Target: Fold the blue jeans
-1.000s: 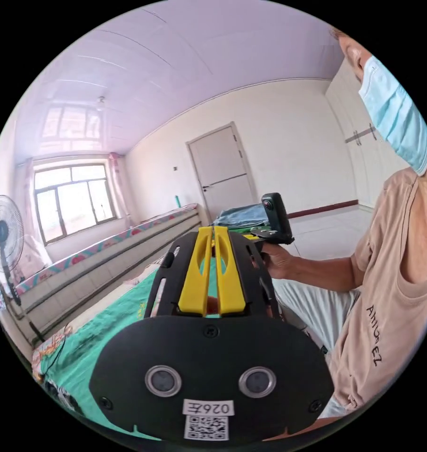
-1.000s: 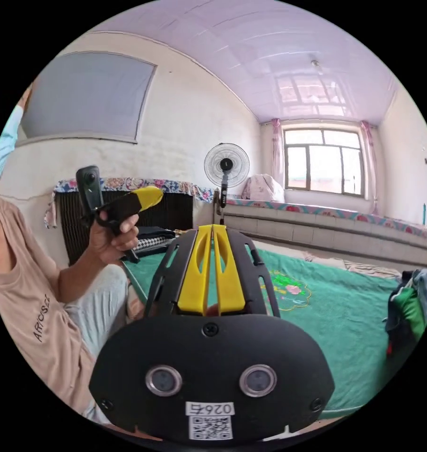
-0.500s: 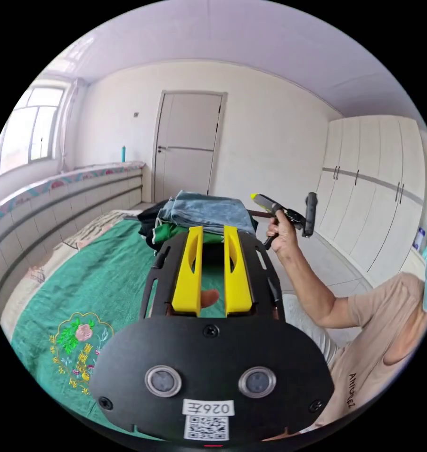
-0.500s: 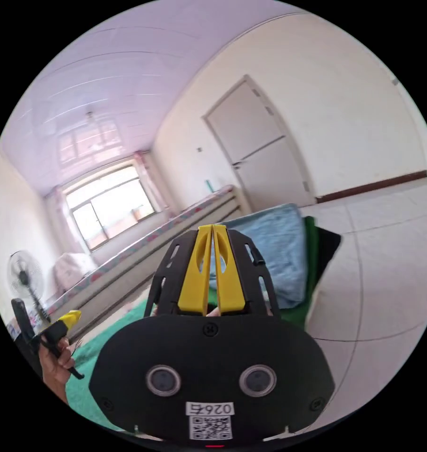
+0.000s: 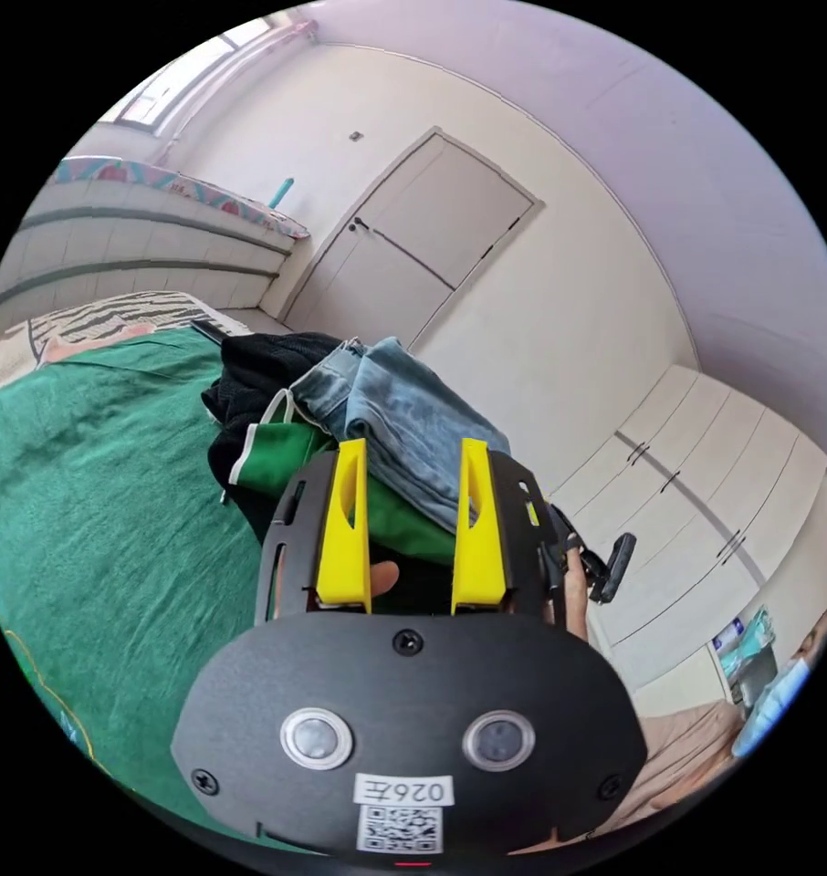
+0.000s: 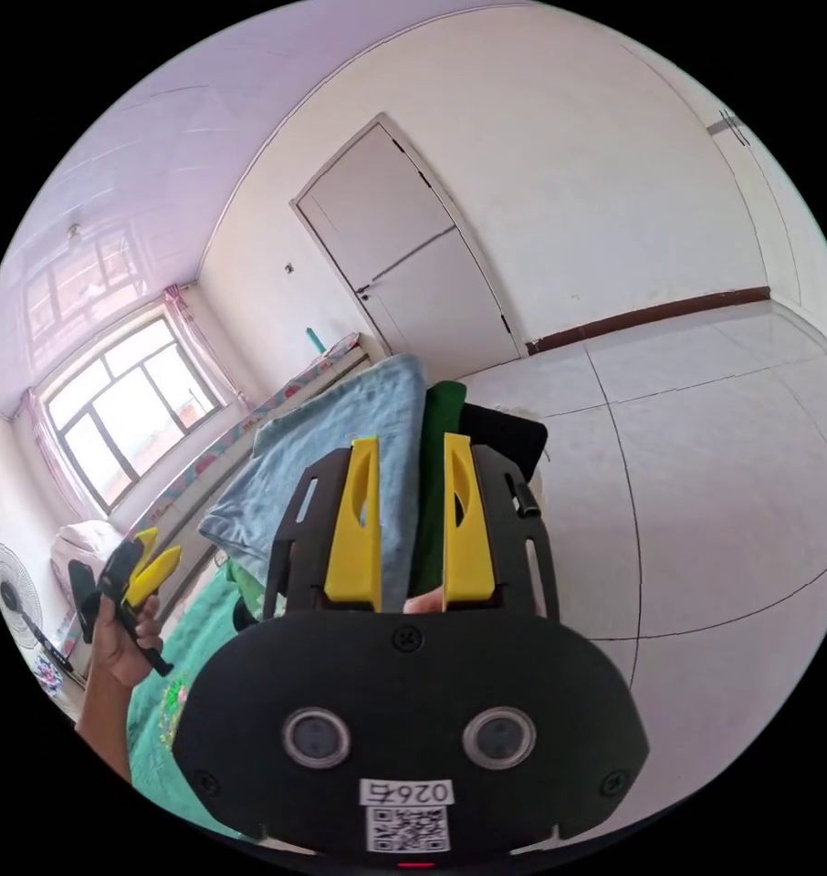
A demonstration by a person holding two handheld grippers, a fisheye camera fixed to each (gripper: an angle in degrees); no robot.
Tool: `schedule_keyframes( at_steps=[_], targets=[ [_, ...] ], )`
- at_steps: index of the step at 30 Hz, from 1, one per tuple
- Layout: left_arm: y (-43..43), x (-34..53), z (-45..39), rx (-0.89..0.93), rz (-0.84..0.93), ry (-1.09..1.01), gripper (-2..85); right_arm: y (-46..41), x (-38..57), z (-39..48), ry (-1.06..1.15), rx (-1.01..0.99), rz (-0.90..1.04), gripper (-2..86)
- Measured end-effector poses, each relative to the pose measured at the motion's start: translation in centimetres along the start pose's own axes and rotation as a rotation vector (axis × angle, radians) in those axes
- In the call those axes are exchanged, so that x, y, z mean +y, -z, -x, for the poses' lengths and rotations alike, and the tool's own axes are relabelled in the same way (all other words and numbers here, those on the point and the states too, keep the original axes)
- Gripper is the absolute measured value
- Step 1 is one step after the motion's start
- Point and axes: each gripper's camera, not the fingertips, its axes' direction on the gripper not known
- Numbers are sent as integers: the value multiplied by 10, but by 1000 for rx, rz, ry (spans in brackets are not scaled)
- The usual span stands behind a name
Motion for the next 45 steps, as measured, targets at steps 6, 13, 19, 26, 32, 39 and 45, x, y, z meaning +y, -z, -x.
schedule_keyframes(
  at_steps=[6, 13, 19, 26, 32, 39, 45],
  targets=[
    [-45, -32, 37, 8, 15, 51, 172, 10, -31, 71, 81, -24, 45, 64],
    [-69, -50, 73, 53, 12, 90, 167, 19, -45, 141, 122, -23, 50, 58],
    [-77, -58, 83, 58, -2, 69, 128, 56, -36, 216, 264, 167, -55, 28],
    [-79, -54, 100, 23, 4, 91, 98, 77, -21, 228, 210, 88, -89, 33],
    [-74, -41, 117, 77, 29, 87, 52, 103, -3, 199, 78, 27, -163, 58],
    [-64, -21, 125, 135, 32, 113, 76, 71, 34, 206, 161, -10, 12, 81],
    [-44, 5, 107, 48, 40, -4, 46, 95, 90, 222, 341, 94, -94, 7]
  ],
)
